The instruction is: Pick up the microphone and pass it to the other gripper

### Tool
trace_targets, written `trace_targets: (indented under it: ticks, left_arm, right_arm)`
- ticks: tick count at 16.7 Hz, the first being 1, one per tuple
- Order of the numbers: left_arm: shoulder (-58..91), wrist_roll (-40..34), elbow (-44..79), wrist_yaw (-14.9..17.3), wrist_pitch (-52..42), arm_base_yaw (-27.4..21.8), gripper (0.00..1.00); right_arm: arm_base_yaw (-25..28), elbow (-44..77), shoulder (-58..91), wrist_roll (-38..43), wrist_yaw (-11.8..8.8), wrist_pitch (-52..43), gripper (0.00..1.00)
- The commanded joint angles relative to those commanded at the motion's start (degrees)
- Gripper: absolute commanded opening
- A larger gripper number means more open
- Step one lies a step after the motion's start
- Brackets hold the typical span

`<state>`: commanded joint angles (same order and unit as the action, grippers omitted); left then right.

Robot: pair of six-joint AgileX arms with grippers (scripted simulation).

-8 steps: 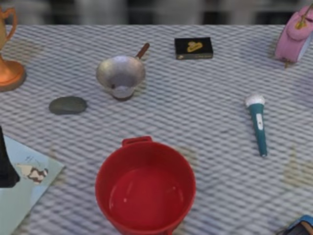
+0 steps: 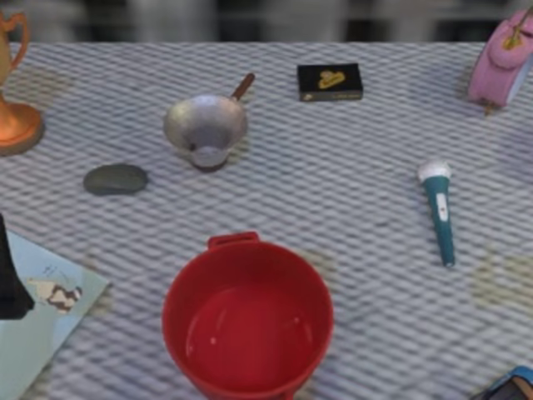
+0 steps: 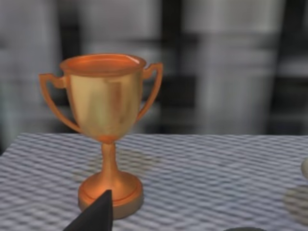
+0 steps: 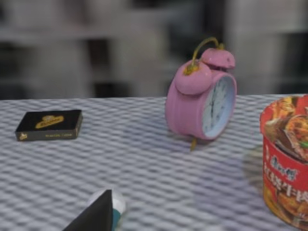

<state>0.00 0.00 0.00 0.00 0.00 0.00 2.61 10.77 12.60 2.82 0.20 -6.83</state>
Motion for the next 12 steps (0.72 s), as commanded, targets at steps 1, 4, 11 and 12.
trace_targets:
  ticks: [1, 4, 11, 12]
  left_arm:
    - [0.0, 0.0, 0.0, 0.0, 0.0, 0.0, 1.0]
    - [0.0, 0.0, 0.0, 0.0, 0.0, 0.0, 1.0]
    - [0.0, 0.0, 0.0, 0.0, 0.0, 0.0, 1.0]
    - [0.0, 0.0, 0.0, 0.0, 0.0, 0.0, 1.0]
  right_arm:
    - [0.7, 3.2, 4.2, 0.8, 0.1, -2.1, 1.0]
    - [3.2, 13.8, 20.4, 3.6, 0.5, -9.2, 1.0]
    - [9.7, 40.4, 62.0, 10.6, 1.3, -28.0, 1.0]
    - [10.6, 43.9, 67.0, 11.6, 1.4, -30.5, 1.0]
